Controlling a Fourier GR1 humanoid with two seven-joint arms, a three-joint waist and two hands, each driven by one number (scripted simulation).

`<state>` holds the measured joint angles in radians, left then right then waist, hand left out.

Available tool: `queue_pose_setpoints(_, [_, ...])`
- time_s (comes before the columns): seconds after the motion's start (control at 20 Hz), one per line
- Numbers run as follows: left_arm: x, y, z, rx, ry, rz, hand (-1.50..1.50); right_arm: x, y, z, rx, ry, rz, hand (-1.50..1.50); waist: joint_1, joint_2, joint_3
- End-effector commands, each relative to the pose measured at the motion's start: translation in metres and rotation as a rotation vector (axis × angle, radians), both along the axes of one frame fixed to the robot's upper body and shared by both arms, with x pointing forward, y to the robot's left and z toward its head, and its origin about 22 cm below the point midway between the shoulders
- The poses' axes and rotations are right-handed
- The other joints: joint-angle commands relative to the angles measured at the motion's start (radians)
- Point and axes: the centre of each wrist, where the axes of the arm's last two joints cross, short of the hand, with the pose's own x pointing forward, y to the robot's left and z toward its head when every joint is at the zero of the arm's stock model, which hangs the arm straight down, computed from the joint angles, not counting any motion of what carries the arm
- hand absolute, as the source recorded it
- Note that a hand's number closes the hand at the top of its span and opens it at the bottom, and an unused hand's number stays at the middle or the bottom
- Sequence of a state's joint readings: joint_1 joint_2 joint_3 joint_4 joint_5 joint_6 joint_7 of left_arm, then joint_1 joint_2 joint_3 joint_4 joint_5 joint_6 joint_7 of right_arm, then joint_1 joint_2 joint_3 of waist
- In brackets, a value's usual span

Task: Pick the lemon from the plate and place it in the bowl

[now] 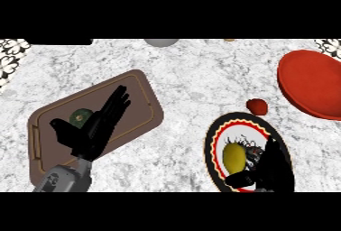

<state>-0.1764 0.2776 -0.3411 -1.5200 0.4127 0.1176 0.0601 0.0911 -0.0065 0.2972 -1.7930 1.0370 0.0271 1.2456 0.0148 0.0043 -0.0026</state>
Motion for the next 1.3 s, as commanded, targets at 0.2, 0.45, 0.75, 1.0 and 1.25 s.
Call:
queue_pose_setpoints(0.2, [-0.007,0.002,-0.006,-0.011,-0.004,0.010,0.00,0.014,0.006,-0.006,-0.016,0.121,-0.202,-1.50,-0.004,-0.002,0.001])
queue_pose_setpoints(0.45, [-0.007,0.012,-0.003,0.001,0.010,0.010,0.00,0.025,0.003,-0.005,-0.023,0.126,-0.207,-1.50,-0.003,-0.004,0.001])
queue_pose_setpoints(0.75, [0.004,0.007,0.005,-0.011,0.013,0.011,0.00,0.017,0.014,-0.020,-0.021,0.110,-0.209,-1.50,-0.012,-0.002,0.001])
queue_pose_setpoints(1.0, [-0.010,0.007,-0.003,0.009,0.016,-0.002,0.00,0.021,0.016,-0.025,-0.019,0.112,-0.213,-1.50,-0.004,-0.005,0.002])
queue_pose_setpoints(1.25, [0.006,-0.010,-0.001,-0.011,-0.004,0.006,0.00,0.043,0.027,-0.023,-0.041,0.035,-0.177,1.50,-0.008,-0.001,0.003])
